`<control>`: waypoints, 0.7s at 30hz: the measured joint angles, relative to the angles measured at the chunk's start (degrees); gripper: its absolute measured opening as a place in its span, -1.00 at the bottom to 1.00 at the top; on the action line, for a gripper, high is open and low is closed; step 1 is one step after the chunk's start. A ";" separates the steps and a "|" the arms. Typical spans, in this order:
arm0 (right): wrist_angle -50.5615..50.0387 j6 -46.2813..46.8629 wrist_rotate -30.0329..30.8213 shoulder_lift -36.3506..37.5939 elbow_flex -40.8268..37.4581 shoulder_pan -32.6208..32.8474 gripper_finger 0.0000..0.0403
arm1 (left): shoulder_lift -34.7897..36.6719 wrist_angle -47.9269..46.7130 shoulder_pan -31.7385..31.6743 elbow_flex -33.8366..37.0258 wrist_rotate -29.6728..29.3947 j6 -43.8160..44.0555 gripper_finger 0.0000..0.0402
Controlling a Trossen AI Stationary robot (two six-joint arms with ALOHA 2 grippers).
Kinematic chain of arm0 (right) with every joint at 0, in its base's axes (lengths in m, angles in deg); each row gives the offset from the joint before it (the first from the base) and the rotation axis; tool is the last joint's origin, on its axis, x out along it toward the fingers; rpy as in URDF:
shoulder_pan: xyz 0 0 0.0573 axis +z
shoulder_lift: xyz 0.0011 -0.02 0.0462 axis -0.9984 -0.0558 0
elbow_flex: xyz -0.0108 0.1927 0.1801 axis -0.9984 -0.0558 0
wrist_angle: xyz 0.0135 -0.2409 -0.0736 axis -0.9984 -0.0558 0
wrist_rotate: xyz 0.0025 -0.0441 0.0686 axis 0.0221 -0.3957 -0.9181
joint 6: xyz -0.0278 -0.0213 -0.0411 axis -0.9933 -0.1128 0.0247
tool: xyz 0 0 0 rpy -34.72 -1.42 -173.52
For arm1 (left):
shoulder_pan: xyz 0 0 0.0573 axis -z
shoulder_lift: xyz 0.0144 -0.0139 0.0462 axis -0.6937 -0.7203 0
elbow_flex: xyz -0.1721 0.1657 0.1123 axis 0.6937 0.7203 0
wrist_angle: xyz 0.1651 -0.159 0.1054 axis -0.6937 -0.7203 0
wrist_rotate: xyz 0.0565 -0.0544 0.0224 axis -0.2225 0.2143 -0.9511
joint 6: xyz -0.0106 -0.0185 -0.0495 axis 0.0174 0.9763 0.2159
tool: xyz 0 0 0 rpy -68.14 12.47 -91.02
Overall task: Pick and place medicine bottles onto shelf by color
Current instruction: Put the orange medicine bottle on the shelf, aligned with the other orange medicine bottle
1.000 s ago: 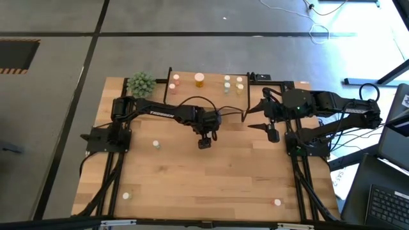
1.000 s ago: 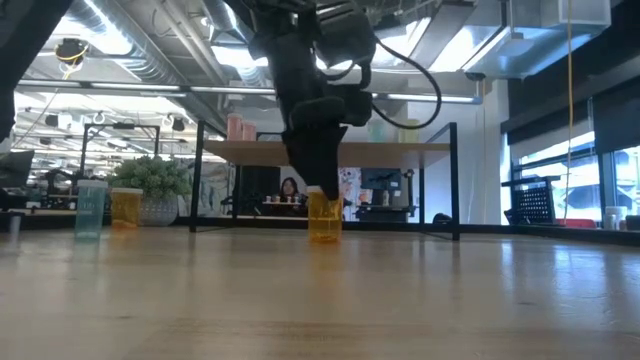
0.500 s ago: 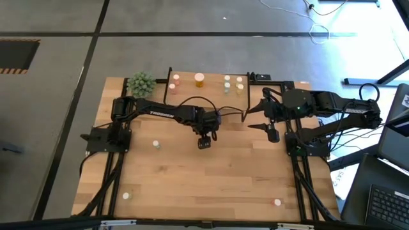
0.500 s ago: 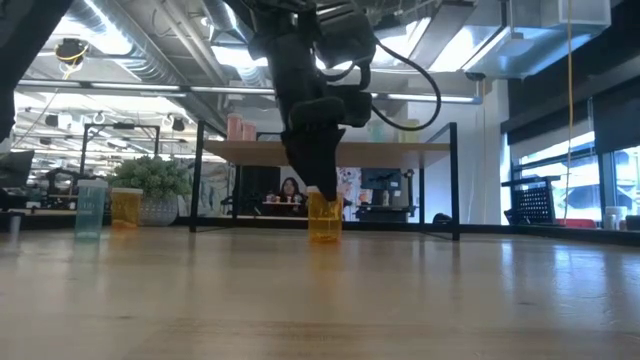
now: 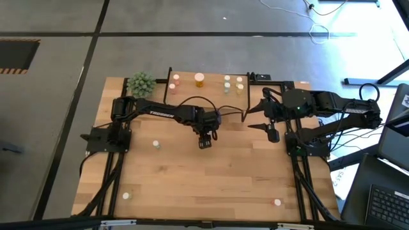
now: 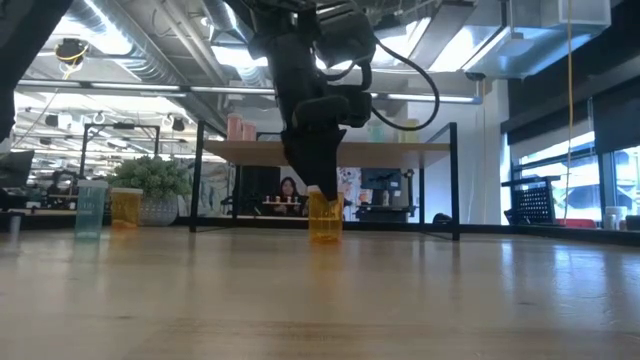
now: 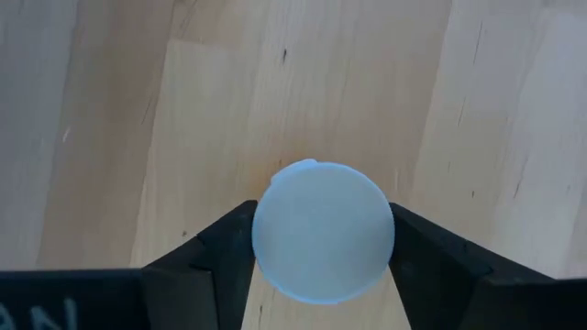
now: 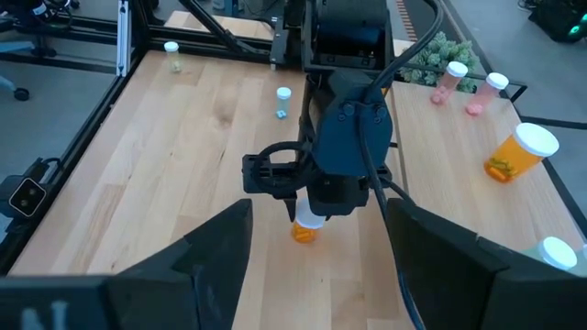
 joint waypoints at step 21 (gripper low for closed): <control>0.00 0.11 0.00 0.00 0.00 -0.01 0.26 | 1.18 -0.66 0.44 -0.22 6.84 7.49 0.02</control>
